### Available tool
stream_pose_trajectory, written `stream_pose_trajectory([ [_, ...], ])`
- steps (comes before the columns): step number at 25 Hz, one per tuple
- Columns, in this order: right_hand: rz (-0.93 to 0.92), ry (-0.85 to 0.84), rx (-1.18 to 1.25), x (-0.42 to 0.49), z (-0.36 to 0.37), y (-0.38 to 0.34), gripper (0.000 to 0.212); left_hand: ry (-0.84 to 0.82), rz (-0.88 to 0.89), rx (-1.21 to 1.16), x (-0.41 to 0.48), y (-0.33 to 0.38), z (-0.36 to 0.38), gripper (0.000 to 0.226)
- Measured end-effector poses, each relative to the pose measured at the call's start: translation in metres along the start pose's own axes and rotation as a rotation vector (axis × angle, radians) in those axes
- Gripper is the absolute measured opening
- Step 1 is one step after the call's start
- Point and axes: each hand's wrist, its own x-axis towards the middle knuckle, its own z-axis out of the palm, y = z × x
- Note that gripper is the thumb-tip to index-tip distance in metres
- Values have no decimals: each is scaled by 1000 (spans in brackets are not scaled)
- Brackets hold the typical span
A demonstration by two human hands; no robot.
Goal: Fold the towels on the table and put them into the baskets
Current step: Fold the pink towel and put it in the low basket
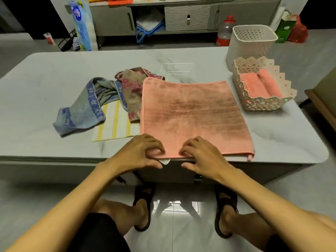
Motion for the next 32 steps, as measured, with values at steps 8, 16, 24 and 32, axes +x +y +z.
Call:
stream_pose_trajectory([
  [8, 292, 195, 248, 25, -2, 2, 12, 174, -39, 7, 14, -17, -2, 21],
  [16, -224, 251, 15, 22, 13, -25, 30, 267, -275, -507, 32, -22, -6, 7],
  [24, 210, 328, 384, 40, 28, -31, 22, 391, -219, -577, 26, -18, -5, 11],
  [32, 147, 285, -20, 38, 35, -36, 16, 518, -151, -500, 21, -18, -4, 12],
])
